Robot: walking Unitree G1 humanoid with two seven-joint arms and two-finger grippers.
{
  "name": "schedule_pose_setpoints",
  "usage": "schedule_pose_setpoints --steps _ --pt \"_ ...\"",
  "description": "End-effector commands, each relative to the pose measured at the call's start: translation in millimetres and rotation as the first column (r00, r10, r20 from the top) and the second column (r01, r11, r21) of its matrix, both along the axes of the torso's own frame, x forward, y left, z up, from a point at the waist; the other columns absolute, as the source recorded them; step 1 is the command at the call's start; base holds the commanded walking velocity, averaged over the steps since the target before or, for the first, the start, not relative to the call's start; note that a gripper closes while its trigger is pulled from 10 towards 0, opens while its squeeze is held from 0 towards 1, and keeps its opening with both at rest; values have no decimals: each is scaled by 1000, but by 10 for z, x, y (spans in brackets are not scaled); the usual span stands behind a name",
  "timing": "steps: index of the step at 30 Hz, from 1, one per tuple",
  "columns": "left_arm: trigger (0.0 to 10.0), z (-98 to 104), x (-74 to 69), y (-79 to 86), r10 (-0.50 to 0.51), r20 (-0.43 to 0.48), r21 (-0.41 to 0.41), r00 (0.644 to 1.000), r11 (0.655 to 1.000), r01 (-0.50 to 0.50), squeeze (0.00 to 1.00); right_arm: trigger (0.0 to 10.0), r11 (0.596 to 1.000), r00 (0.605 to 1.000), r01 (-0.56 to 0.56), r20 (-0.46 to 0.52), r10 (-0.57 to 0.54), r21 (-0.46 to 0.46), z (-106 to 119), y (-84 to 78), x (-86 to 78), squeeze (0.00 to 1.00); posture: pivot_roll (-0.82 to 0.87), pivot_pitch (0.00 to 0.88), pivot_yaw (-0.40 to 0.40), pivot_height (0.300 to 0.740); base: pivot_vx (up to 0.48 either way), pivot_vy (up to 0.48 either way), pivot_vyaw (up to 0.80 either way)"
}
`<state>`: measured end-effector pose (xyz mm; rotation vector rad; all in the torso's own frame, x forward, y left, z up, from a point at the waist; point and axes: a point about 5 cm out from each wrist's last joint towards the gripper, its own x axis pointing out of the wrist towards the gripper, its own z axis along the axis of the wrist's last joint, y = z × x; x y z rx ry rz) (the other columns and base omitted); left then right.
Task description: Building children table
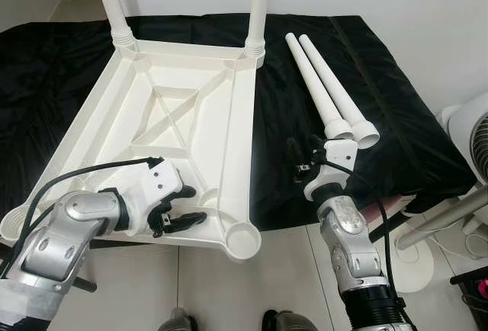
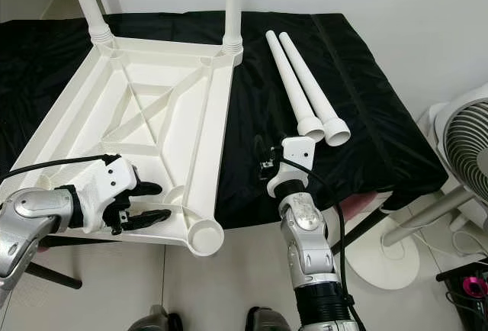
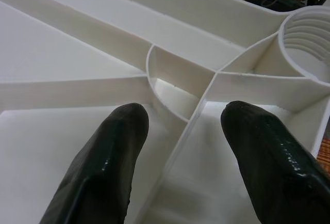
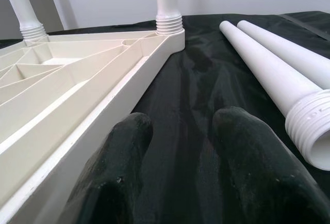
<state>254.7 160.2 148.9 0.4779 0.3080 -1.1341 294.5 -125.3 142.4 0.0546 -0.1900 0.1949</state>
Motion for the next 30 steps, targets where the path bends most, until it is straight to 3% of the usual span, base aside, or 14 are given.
schedule_pose_setpoints --steps 1,7,10,13,15,21,22,24,27,30 --pt "10000 -69 31 3 63 28 29 998 998 -64 0 10000 1000 1000 0 0 0 1 -12 -1 6 0 -8 96 13 740 0 0 0" --pt "10000 -139 170 -24 167 82 59 983 983 -172 0 10000 1000 1000 0 2 0 2 -13 6 5 0 -11 94 14 740 0 0 0" --pt "10000 -59 308 -78 240 154 1 958 970 -243 0 10000 1000 1000 -1 1 1 5 -15 12 6 0 -14 88 13 740 0 0 0" --pt "10000 -33 349 -89 267 164 -22 950 963 -267 0 10000 1000 1000 -2 1 2 5 -16 14 6 0 -15 84 11 740 0 0 0" --pt "10000 37 504 -129 338 191 -69 922 941 -331 0 10000 1000 1000 -8 1 8 7 -15 35 6 0 -19 79 11 740 0 0 0" --pt "10000 73 633 -180 371 211 -91 905 929 -360 0 10000 1000 1000 -13 2 13 5 -11 45 8 0 -26 74 8 740 0 0 0" --pt "10000 122 780 -246 417 228 -131 880 908 -397 0 10000 1000 1000 -13 2 13 3 -8 36 9 0 -34 72 7 740 0 0 0" --pt "10000 122 780 -246 417 228 -131 880 908 -397 0 10000 1000 1000 -13 2 13 3 -8 36 9 0 -34 72 7 740 0 0 0" --pt "10000 171 932 -301 452 241 -158 859 891 -425 0 10000 1000 1000 -9 2 9 2 -9 26 6 0 -47 70 11 740 0 0 0" --pt "10000 190 977 -296 468 255 -163 846 883 -439 0 10000 1000 1000 -7 0 7 2 -13 22 5 0 -49 70 11 740 0 0 0"
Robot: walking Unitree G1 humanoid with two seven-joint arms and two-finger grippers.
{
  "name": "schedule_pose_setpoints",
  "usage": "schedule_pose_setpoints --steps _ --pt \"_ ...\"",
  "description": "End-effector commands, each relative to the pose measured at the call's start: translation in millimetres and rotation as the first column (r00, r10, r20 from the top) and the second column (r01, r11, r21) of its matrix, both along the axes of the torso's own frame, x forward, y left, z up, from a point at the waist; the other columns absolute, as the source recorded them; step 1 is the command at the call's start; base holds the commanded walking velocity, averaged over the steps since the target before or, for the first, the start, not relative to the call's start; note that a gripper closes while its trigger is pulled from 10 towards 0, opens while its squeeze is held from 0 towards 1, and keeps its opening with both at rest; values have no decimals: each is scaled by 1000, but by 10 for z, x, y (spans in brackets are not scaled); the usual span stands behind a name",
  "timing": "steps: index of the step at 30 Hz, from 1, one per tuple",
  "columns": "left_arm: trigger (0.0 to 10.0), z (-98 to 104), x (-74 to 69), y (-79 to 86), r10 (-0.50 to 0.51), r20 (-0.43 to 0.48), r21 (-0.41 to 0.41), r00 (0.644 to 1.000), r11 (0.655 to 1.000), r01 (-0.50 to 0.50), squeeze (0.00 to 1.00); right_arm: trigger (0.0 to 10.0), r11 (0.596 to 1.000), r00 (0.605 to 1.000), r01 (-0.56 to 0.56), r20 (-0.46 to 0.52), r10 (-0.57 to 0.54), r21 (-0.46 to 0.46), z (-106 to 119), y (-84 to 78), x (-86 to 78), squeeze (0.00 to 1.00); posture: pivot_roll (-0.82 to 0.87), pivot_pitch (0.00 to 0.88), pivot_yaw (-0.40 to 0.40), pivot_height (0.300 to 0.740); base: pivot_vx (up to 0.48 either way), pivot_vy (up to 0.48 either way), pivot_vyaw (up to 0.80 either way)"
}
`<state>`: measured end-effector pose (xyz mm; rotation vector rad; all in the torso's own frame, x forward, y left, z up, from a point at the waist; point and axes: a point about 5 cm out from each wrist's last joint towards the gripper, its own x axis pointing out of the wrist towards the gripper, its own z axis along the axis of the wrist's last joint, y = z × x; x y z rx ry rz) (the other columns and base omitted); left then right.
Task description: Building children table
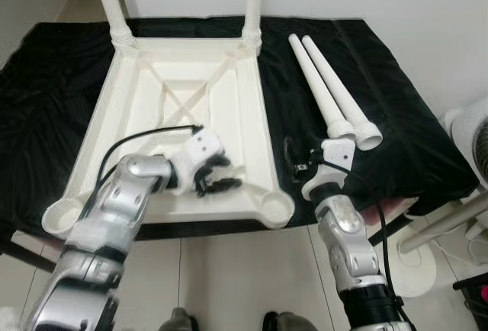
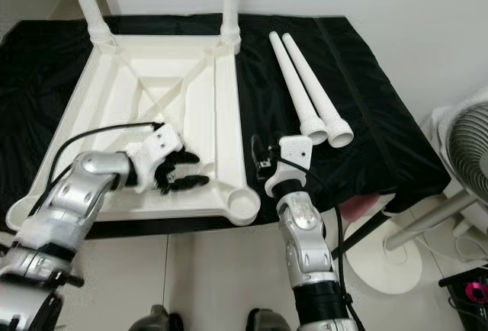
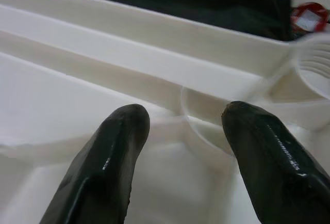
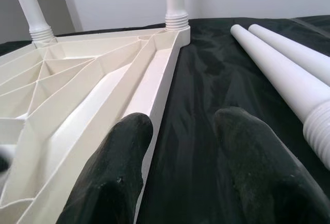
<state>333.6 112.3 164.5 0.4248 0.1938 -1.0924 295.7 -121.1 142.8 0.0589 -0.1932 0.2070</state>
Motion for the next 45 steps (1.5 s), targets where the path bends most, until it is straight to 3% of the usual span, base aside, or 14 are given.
schedule_pose_setpoints --steps 1,7,10,15,19,25,28,33,34,45 --pt "10000 50 239 198 465 194 -67 864 885 -461 0 10000 1000 1000 7 -5 -7 0 -21 -24 -9 0 -49 70 11 740 0 0 0" --pt "10000 91 386 301 541 233 -86 808 839 -537 0 10000 1000 1000 24 -12 -24 -2 -38 -53 0 0 -61 66 17 740 0 0 0" --pt "10000 83 397 322 548 240 -82 801 834 -546 0 10000 1000 1000 27 -13 -27 -3 -40 -62 4 0 -61 66 17 740 0 0 0" --pt "10000 206 340 320 532 201 -222 823 843 -490 0 10000 997 997 77 -16 -78 -22 -28 -207 64 0 -55 72 22 740 0 0 0" --pt "10000 261 275 258 504 203 -273 839 852 -446 0 10000 994 994 106 -15 -106 -33 -8 -297 107 0 -54 76 22 740 0 0 0" --pt "10000 347 214 161 531 215 -357 819 824 -441 0 10000 977 981 192 -16 -195 -90 50 -519 235 0 -54 81 23 740 0 0 0" --pt "10000 340 186 96 553 140 -409 821 788 -461 0 10000 966 973 225 -14 -228 -124 116 -636 335 0 -60 93 28 740 0 0 0" --pt "10000 329 147 40 562 124 -424 818 775 -469 0 10000 965 973 228 -12 -231 -131 143 -680 381 0 -56 102 28 740 0 0 0" --pt "10000 340 102 -2 555 144 -435 819 779 -451 0 10000 967 974 222 -15 -226 -123 151 -699 406 1000 -53 109 30 740 0 0 0" --pt "10000 364 -96 -195 500 27 -469 866 771 -430 0 10000 981 986 167 -2 -168 -100 238 -718 573 1000 -18 138 42 740 0 0 0"
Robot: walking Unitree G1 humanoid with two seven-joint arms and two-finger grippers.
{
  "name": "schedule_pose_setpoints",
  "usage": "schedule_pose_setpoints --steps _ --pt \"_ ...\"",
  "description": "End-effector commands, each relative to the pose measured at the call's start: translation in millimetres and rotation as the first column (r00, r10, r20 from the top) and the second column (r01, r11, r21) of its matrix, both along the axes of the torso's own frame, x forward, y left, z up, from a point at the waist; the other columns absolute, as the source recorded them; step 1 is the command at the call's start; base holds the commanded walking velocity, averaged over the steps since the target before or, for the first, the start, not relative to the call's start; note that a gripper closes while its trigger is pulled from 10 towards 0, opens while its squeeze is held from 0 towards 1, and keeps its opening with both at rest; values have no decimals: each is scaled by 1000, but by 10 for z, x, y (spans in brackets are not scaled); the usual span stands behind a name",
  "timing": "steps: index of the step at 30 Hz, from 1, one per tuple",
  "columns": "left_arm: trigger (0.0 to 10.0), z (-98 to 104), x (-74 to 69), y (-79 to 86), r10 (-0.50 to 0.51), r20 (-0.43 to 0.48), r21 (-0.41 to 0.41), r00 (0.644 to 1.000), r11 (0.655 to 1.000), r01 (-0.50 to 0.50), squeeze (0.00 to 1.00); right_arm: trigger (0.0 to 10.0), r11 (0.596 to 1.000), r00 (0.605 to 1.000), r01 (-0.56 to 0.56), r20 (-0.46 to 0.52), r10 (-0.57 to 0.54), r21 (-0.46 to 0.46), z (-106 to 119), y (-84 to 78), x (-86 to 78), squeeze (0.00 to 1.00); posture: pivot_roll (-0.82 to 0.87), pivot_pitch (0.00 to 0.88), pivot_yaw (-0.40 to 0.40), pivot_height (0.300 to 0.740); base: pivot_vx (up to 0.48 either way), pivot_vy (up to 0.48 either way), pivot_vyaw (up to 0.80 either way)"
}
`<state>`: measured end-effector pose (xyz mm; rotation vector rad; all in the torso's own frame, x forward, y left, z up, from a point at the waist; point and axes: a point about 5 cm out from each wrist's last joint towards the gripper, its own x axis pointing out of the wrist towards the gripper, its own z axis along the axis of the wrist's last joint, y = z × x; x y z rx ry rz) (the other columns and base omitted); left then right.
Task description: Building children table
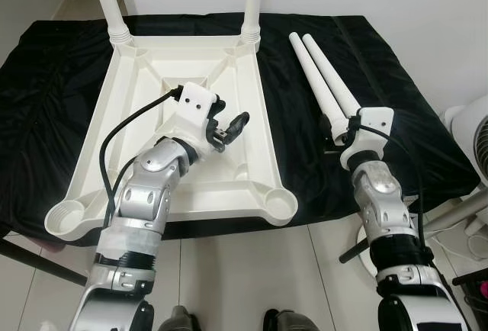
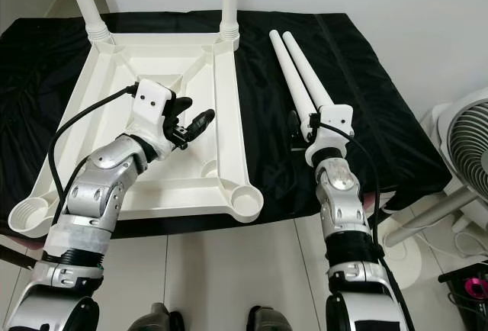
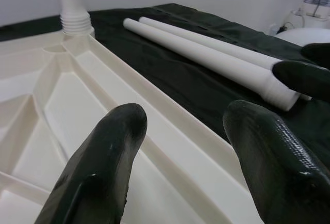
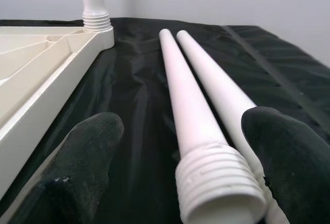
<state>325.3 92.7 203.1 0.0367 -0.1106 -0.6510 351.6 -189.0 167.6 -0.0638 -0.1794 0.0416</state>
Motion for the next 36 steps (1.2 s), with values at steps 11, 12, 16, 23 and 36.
schedule_pose_setpoints --steps 11,12,16,23,36 --pt "10000 -37 -133 -58 57 -37 9 998 998 -56 0 10000 1000 1000 -18 -25 18 11 38 -56 156 0 8 168 53 740 0 0 0" --pt "10000 -37 -133 -58 57 -37 9 998 998 -56 0 10000 1000 1000 -18 -25 18 11 38 -56 156 0 8 168 53 740 0 0 0" --pt "10000 -20 -178 -54 54 -50 14 997 998 -54 0 10000 999 998 -37 -47 38 13 6 -47 192 0 18 181 54 740 0 0 0" --pt "10000 -17 -231 -45 57 -67 17 996 998 -56 0 10000 998 993 -54 -107 56 20 -95 -52 217 0 31 191 53 740 0 0 0" --pt "10000 -32 -260 -21 68 -79 29 995 997 -66 0 10000 998 990 -58 -132 59 13 -151 -20 259 0 42 188 54 740 0 0 0"
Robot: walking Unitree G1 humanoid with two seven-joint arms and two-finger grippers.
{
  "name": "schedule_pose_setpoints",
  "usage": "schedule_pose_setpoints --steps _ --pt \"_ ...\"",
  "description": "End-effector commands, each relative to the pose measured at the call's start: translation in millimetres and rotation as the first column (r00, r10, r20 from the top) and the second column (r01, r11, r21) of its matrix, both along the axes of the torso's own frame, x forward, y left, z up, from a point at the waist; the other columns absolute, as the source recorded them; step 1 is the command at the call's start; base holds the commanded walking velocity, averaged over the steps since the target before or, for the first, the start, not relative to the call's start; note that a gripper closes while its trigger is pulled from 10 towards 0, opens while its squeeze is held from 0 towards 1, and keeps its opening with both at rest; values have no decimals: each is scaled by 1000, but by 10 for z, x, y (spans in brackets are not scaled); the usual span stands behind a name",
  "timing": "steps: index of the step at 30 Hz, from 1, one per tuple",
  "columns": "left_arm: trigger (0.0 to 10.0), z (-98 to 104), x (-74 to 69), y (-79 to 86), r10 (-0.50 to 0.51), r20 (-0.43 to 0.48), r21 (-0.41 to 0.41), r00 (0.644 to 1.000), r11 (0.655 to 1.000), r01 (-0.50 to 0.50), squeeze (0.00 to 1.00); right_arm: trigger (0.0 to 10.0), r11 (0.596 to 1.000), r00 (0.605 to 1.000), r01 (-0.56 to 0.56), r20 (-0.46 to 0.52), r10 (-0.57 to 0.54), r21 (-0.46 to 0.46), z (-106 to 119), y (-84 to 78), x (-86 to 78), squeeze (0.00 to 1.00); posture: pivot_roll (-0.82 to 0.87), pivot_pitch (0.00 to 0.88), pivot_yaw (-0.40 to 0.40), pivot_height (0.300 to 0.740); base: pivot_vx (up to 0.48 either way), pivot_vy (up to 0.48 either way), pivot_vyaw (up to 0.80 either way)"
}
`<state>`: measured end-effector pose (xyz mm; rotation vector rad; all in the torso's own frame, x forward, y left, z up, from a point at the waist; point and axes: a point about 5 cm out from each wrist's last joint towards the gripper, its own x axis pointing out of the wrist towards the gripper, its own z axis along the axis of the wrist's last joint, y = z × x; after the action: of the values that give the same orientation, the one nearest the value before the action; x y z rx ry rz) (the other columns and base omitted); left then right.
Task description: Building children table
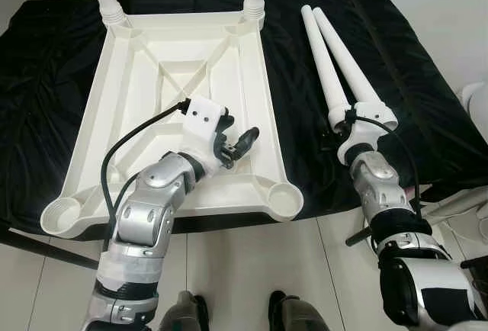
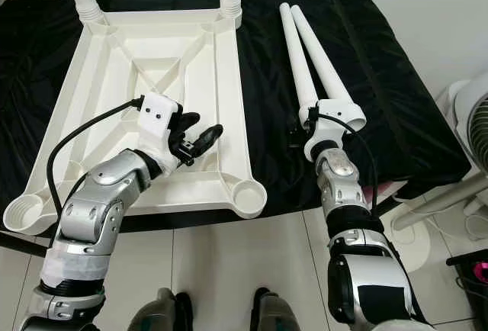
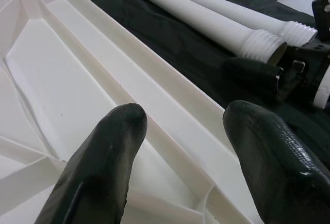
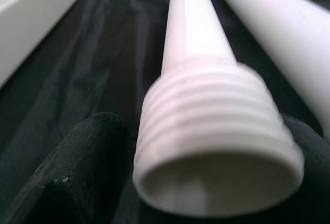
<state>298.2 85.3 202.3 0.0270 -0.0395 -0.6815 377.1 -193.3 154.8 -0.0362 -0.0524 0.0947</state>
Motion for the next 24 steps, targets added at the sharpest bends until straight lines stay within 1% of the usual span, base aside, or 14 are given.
schedule_pose_setpoints --steps 1,9,10,13,16,20,21,22,24 --pt "10000 -23 6 53 95 -11 18 995 995 -95 0 10000 1000 1000 -9 -2 9 -8 -20 29 13 0 41 187 53 740 0 0 0" --pt "10000 -19 -12 50 96 -12 24 995 995 -95 0 10000 1000 1000 -11 -10 11 13 -23 43 38 0 43 185 51 740 0 0 0" --pt "10000 -20 -14 49 97 -12 26 995 995 -97 0 0 1000 1000 -7 -28 8 28 -49 49 41 0 43 180 48 740 0 0 0" --pt "10000 -21 -17 48 98 -13 27 995 995 -97 0 0 999 999 -5 -41 7 45 -70 54 44 0 43 180 46 740 0 0 0" --pt "10000 -28 -22 45 98 -16 31 995 995 -97 0 0 997 998 -6 -62 11 80 -112 74 44 0 42 175 41 740 0 0 0" --pt "10000 -35 -13 40 101 -24 30 995 994 -101 0 0 997 998 7 -57 -3 71 -120 65 40 0 38 172 37 740 0 0 0" --pt "10000 -32 -11 38 101 -20 30 995 995 -100 0 8745 998 999 20 -51 -17 68 -114 53 39 0 37 171 37 740 0 0 0" --pt "10000 -32 -11 35 99 -21 28 995 995 -98 0 10000 997 999 23 -43 -20 74 -108 48 39 0 33 169 36 740 0 0 0" --pt "10000 -34 -11 33 98 -23 26 995 995 -97 0 10000 996 999 19 -31 -17 82 -97 49 37 0 33 169 36 740 0 0 0"
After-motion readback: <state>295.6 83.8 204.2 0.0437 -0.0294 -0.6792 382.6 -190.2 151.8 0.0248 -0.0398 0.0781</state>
